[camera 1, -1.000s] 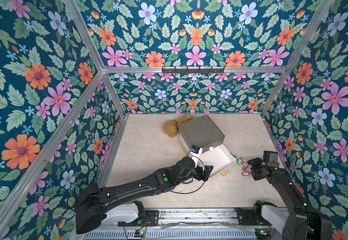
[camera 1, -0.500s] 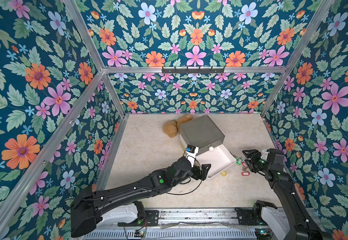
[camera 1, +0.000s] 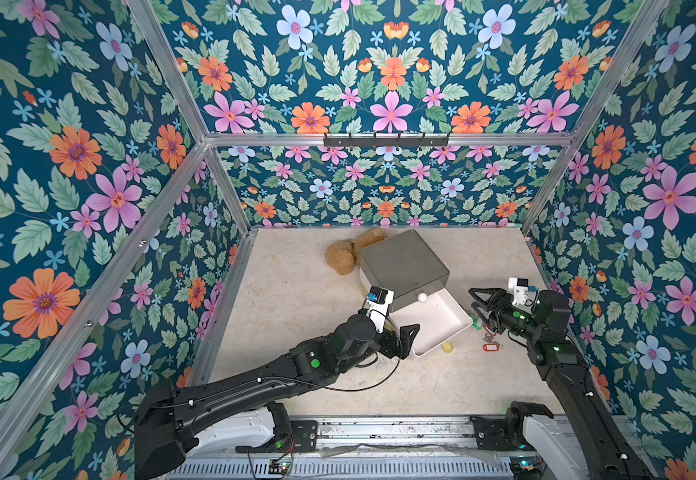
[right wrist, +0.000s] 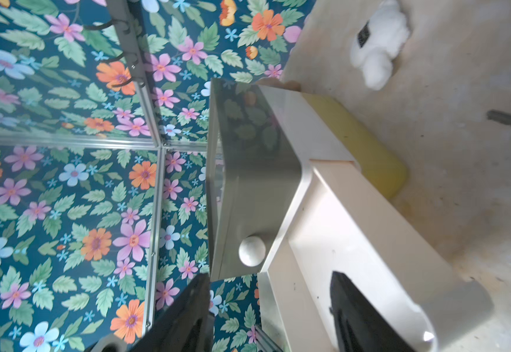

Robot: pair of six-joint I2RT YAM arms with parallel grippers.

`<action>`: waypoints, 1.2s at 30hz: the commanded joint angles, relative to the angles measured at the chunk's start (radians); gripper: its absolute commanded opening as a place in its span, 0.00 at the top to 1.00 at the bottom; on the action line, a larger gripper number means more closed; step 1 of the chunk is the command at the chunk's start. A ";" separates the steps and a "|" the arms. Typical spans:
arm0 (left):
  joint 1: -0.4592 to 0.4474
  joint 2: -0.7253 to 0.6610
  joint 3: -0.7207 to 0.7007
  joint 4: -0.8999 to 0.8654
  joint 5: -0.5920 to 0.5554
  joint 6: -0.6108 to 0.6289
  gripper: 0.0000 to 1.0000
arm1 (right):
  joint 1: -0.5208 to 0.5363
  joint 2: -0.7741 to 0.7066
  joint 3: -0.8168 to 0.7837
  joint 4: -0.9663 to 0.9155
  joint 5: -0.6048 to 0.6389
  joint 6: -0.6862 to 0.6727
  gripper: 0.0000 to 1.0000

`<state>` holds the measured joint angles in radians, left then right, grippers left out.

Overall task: Take the keys out of the drawer
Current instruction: Place the key at the center of the board, then close the drawer in the storage box.

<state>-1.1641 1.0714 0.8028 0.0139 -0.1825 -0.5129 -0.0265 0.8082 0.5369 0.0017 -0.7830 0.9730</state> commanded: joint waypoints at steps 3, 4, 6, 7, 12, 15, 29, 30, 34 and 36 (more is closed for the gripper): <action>0.016 0.023 0.083 -0.082 -0.031 0.048 0.01 | 0.034 -0.028 0.034 -0.049 -0.011 -0.036 0.34; 0.026 0.031 0.103 -0.099 -0.028 0.052 0.01 | 0.040 -0.033 0.040 -0.061 -0.012 -0.037 0.34; 0.052 0.040 0.133 -0.124 -0.005 0.057 0.00 | 0.058 -0.042 0.052 -0.084 -0.015 -0.036 0.34; 0.070 0.044 0.148 -0.132 0.010 0.058 0.01 | 0.066 -0.046 0.058 -0.095 -0.016 -0.037 0.34; 0.181 0.069 0.225 -0.163 0.135 0.067 0.01 | 0.100 -0.067 0.066 -0.138 -0.018 -0.037 0.35; 0.242 0.099 0.282 -0.195 0.197 0.078 0.01 | 0.111 -0.082 0.059 -0.167 -0.018 -0.040 0.35; 0.436 0.342 0.540 -0.280 0.501 0.031 0.01 | 0.192 -0.077 0.074 -0.478 0.105 -0.193 0.47; 0.441 0.357 0.550 -0.279 0.519 0.024 0.01 | 0.204 -0.077 0.071 -0.483 0.117 -0.194 0.48; 0.452 0.411 0.581 -0.260 0.575 0.004 0.01 | 0.265 -0.061 0.055 -0.498 0.173 -0.187 0.63; 0.455 0.432 0.594 -0.252 0.594 -0.003 0.01 | 0.290 -0.049 0.054 -0.509 0.205 -0.190 0.68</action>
<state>-0.7128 1.4868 1.3804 -0.2615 0.3431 -0.4957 0.2413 0.7502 0.5915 -0.4801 -0.6434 0.8024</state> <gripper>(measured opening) 0.995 0.333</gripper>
